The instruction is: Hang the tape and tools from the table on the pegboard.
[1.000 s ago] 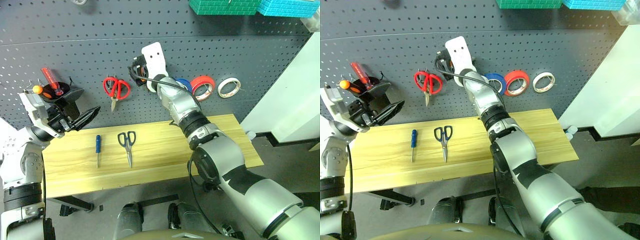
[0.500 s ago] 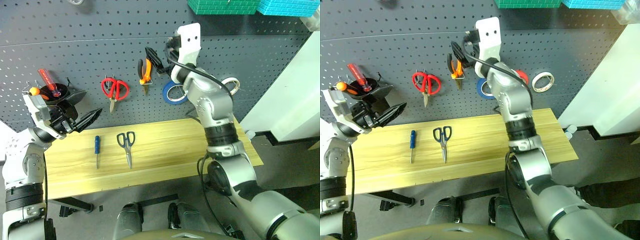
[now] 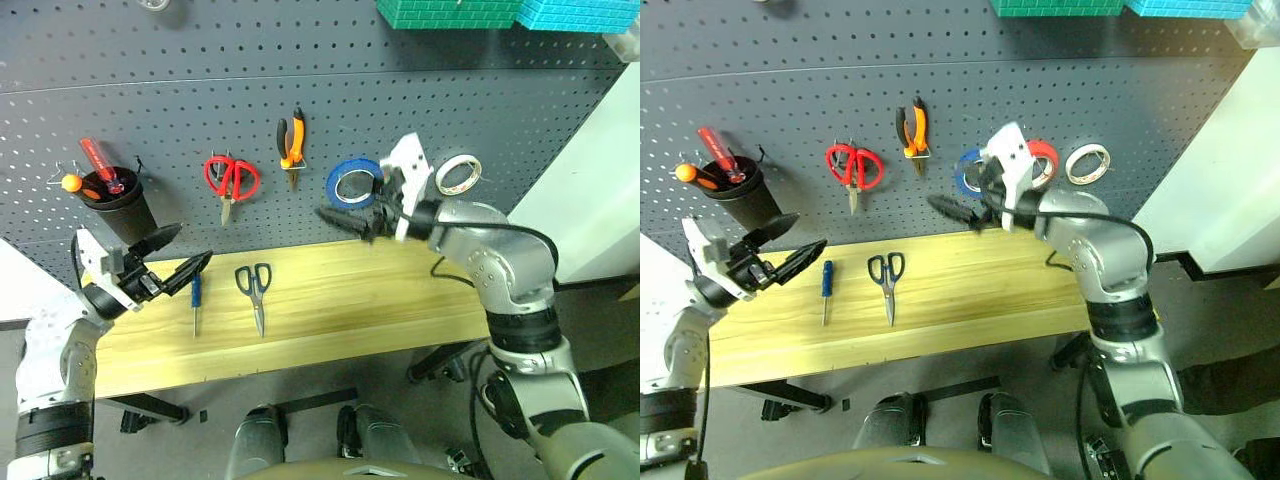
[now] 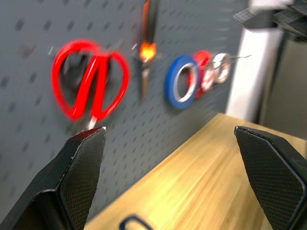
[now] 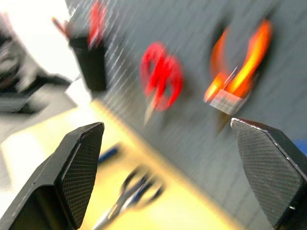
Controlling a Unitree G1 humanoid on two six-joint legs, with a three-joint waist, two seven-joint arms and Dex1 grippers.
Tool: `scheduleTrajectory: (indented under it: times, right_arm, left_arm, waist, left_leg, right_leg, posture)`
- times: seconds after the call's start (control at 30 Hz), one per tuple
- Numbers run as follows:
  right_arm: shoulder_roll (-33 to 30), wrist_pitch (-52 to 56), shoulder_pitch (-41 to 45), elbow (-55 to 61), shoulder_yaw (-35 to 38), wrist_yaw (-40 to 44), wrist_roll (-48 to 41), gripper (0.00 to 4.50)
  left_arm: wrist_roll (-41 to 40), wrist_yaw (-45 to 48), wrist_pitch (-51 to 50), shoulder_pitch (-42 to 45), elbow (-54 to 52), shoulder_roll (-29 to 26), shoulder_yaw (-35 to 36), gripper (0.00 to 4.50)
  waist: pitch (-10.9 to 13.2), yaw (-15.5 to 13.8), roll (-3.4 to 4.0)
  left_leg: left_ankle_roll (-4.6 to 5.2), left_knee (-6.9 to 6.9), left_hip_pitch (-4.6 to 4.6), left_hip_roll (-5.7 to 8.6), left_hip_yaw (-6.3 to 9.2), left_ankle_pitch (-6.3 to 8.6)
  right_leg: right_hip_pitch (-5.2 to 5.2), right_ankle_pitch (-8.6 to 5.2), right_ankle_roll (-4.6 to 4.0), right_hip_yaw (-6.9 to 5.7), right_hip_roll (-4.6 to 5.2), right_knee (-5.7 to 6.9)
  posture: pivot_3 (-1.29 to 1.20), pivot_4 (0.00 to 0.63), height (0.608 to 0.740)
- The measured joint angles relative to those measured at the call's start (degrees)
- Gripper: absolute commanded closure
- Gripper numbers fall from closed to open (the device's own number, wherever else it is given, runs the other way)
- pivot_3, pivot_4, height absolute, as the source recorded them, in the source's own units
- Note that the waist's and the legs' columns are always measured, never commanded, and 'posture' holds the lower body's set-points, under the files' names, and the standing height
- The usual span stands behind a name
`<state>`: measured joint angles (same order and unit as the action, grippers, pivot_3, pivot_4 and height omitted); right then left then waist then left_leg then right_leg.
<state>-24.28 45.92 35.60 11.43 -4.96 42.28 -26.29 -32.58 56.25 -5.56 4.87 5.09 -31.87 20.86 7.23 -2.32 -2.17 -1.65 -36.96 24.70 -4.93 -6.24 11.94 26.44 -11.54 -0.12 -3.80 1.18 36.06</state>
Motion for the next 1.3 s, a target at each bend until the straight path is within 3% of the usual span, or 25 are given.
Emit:
scheduleTrajectory:
  times: [0.13,0.43,0.6,0.77,1.0,1.3]
  right_arm:
    - [-4.0,-0.8,-3.1,-1.5,-2.2,5.1,0.4,0.03]
    - [-4.9,-2.6,-3.1,-4.5,-3.8,8.4,1.5,0.03]
    - [-8.1,-4.1,-1.9,-8.9,-4.1,12.7,2.5,0.03]
    - [-11.7,-15.7,-0.5,-15.1,-5.6,21.6,5.9,0.03]
    - [-11.7,-29.9,1.3,-22.6,-5.8,33.0,7.1,0.03]
    - [-11.1,-37.2,5.5,-31.9,-6.1,37.3,11.0,0.03]
  left_arm:
    - [4.6,-6.4,-0.1,-3.0,-0.4,2.0,-1.9,0.0]
    - [11.2,-19.0,-5.3,-4.7,-1.9,5.0,-5.7,0.0]
    - [14.9,-28.5,-10.1,-7.1,-6.2,11.1,-9.4,0.0]
    - [19.0,-38.7,-18.8,-5.7,-8.6,14.9,-11.9,0.0]
    - [23.5,-47.3,-25.7,0.6,-4.2,18.0,-13.9,0.0]
    - [27.4,-53.1,-30.0,6.3,4.0,23.3,-17.0,0.0]
  waist:
    - [0.0,0.0,0.04]
    - [0.1,-0.1,0.17]
    - [0.2,-0.1,0.22]
    - [0.3,0.0,0.4]
    - [0.9,0.0,0.63]
    - [1.4,0.0,0.59]
  left_leg:
    - [-0.03,-0.01,-0.02,0.01,0.02,0.02]
    - [-0.03,0.04,-0.05,0.01,0.03,0.04]
    - [0.02,0.05,-0.05,0.08,0.03,0.07]
    - [0.03,0.04,-0.05,0.24,0.07,0.07]
    - [0.07,-0.01,-0.05,0.27,0.15,0.05]
    - [0.12,-0.02,-0.06,0.25,0.18,0.02]
  right_leg:
    - [0.01,-0.02,-0.01,0.0,-0.01,-0.02]
    - [0.0,-0.07,-0.06,0.0,0.0,-0.08]
    - [0.0,-0.09,-0.01,0.02,0.23,-0.08]
    - [-0.03,-0.12,0.05,-0.03,0.2,-0.08]
    - [-0.05,-0.13,0.07,-0.05,0.11,-0.05]
    - [-0.06,-0.13,0.07,-0.03,0.07,-0.04]
  posture:
    - [0.12,0.11,0.74]
    - [0.12,0.119,0.74]
    - [0.11,0.127,0.74]
    - [0.09,0.138,0.74]
    - [0.08,0.161,0.74]
    - [0.07,0.16,0.74]
